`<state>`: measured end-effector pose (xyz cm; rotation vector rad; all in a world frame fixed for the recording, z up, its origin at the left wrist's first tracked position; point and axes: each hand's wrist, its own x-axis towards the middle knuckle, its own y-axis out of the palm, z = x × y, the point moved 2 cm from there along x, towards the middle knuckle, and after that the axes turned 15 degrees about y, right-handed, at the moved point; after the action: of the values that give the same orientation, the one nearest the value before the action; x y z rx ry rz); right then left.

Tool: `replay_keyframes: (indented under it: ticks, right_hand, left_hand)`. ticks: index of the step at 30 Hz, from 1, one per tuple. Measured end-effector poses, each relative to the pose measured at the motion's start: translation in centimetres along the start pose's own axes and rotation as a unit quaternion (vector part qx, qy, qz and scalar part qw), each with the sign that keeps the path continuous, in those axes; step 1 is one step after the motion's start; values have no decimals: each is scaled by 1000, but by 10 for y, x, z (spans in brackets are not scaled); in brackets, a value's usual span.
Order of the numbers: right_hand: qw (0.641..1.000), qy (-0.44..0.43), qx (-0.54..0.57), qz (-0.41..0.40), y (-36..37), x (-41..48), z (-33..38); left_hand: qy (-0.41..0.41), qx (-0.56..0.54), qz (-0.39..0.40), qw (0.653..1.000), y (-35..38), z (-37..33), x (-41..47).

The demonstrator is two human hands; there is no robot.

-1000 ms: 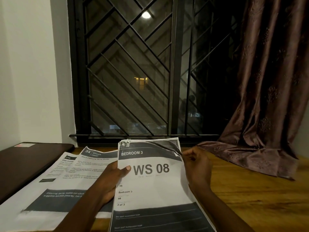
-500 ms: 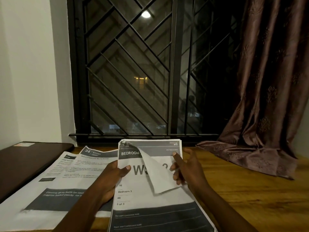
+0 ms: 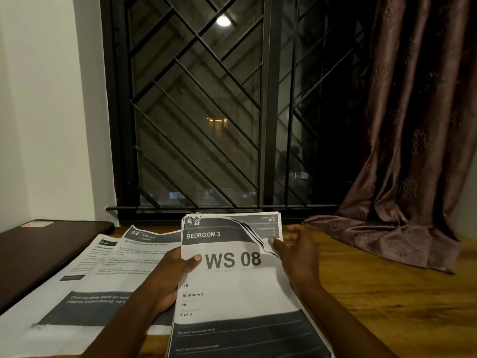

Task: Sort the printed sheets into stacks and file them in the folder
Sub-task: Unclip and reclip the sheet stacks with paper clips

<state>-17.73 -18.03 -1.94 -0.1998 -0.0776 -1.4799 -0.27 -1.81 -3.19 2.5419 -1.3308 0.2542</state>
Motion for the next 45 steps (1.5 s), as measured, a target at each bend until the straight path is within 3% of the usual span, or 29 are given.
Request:
replay_keyframes:
  ticks: [14,18,20,22,28,30,33,39,45]
  right_hand:
    - [994,-98,-31,-23,-8,-11,7]
    - [977,-188,-91,-47,-12,-16,12]
    - [975,-212,-62,23,-12,-20,13]
    - [977,-185,-13,105,-13,-26,16]
    - [976,-1,92,197,-3,-21,11]
    - [979,68,67,179,1,-14,4]
    - [991,92,-21,93,3,-7,-3]
    - [997,-52,-62,-1,-6,-4,-3]
    - [997,-78,-2,-18,-10,-11,6]
  left_hand:
    - [11,-21,12,1000,0,0,0]
    - [10,-23,6,1000,0,1,2]
    - [6,-23,2,1000,-1,1,2]
    - [4,-22,1,1000,-1,2,3]
    - [-1,-34,-13,999,-3,5,4]
    - [1,-32,-10,999,-4,5,5]
    - [-1,-36,-5,999,-3,6,5]
    - [6,-52,8,999,-3,7,6]
    - [6,-38,14,999,-4,7,6]
